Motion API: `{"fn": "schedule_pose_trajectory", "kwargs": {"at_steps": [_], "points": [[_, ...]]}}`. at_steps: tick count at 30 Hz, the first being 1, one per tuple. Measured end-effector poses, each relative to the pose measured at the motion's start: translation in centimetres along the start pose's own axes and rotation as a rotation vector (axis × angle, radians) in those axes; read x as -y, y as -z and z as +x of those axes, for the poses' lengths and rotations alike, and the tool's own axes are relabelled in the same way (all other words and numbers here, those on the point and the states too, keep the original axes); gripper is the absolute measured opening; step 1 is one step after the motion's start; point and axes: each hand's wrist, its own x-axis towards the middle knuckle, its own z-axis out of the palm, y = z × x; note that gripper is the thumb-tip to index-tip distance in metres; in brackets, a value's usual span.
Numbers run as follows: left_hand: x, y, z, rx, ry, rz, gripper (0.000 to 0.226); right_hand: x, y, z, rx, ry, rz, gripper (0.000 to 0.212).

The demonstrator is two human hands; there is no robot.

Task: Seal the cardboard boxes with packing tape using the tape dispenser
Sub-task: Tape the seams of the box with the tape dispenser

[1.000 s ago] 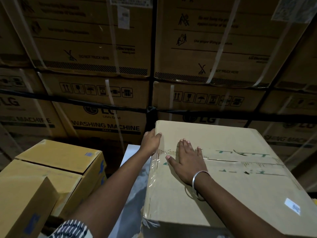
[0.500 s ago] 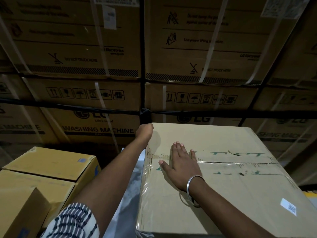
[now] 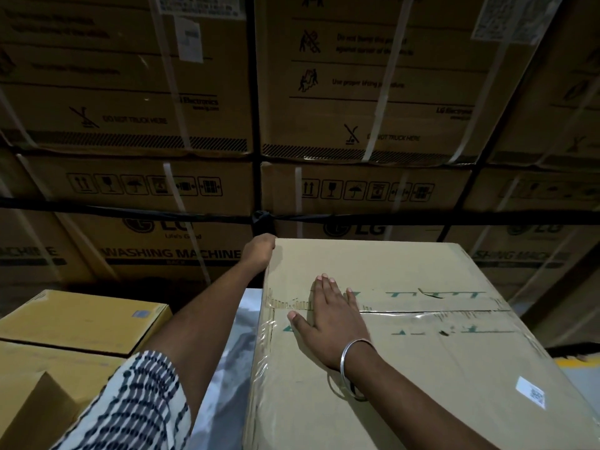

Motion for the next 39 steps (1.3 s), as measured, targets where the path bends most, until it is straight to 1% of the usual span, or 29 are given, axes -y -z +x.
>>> {"fn": "schedule_pose_trajectory", "kwargs": {"at_steps": [2,5,8,11,14,18,22,23,26,27,29,32,36,39], "points": [[0.5,0.2,-0.2,0.022,-0.025,-0.07,0.023,0.0,0.0,0.0,0.003,0.005,0.004,0.089],[1.4,0.5,0.2,0.014,0.001,-0.123,0.025,0.0,0.0,0.0,-0.003,0.026,0.015,0.089],[2.5,1.5,-0.4,-0.04,0.028,-0.203,0.04,0.2,0.1,0.0,-0.007,0.075,0.016,0.09],[4.0,2.8,-2.2,-0.116,0.06,-0.235,0.042,0.3,0.2,-0.2,0.013,0.147,0.035,0.091],[6.3,3.9,-4.0,-0.22,0.045,-0.27,0.03,0.4,0.3,-0.7,0.027,0.224,0.033,0.092],[9.4,5.1,-6.4,-0.283,-0.048,-0.156,0.027,0.4,0.6,-1.6,0.043,0.325,0.032,0.092],[11.6,6.3,-10.3,-0.359,-0.108,-0.03,0.036,0.0,0.9,-2.4,0.046,0.377,0.036,0.09],[12.1,6.6,-11.7,-0.384,-0.12,-0.036,0.035,-0.3,1.0,-2.5,0.048,0.38,0.034,0.092],[13.3,7.0,-16.4,-0.432,-0.127,-0.087,0.027,-1.2,1.1,-2.8,0.057,0.4,0.027,0.11],[13.6,7.0,-17.9,-0.442,-0.133,-0.113,0.027,-1.6,1.2,-3.0,0.067,0.405,0.03,0.112],[14.3,6.9,-21.0,-0.443,-0.13,-0.158,0.027,-2.4,1.5,-3.5,0.082,0.413,0.038,0.113],[15.2,6.4,-25.3,-0.393,-0.14,-0.244,0.028,-3.4,2.2,-4.3,0.12,0.406,0.022,0.109],[16.1,4.8,-29.0,-0.376,-0.163,-0.317,0.044,-4.9,3.1,-5.5,0.106,0.361,-0.02,0.107],[16.6,3.8,-30.8,-0.342,-0.172,-0.37,0.054,-6.0,3.8,-7.1,0.071,0.286,-0.024,0.093]]}}
